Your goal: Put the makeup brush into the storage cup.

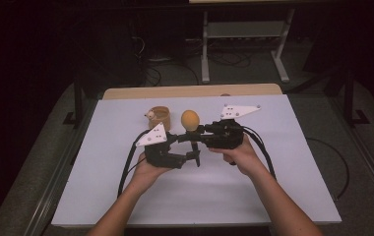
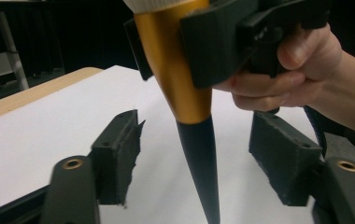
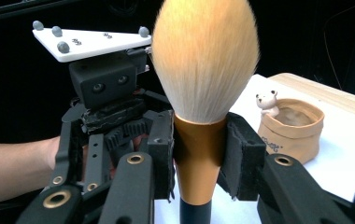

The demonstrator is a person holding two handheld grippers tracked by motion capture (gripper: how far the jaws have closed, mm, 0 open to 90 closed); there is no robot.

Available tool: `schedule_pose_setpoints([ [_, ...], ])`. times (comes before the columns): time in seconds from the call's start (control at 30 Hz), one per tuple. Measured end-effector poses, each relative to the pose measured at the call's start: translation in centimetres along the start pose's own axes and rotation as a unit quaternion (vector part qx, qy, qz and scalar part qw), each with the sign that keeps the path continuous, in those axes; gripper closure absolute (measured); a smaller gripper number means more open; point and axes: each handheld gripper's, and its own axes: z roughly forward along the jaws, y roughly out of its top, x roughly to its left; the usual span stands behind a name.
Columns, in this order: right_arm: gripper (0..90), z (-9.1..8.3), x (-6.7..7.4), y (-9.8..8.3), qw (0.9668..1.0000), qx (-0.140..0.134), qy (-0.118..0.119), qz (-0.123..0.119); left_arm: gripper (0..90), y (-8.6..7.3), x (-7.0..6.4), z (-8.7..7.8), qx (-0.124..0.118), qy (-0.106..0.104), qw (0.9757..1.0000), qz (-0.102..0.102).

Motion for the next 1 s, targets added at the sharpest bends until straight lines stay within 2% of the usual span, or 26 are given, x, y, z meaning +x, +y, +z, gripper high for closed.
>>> schedule_pose_setpoints([
  [0.47,65.7,0.96,0.52,-0.22,0.9999,0.007,0.008,-0.006,55.6,0.11,0.08,-0.05,0.000,0.002,1.0000,0.000],
  [1.0,65.7,1.06,0.59,-0.24,0.9999,0.004,0.007,-0.010,67.3,0.29,0.07,-0.34,-0.003,0.007,1.0000,0.000],
])
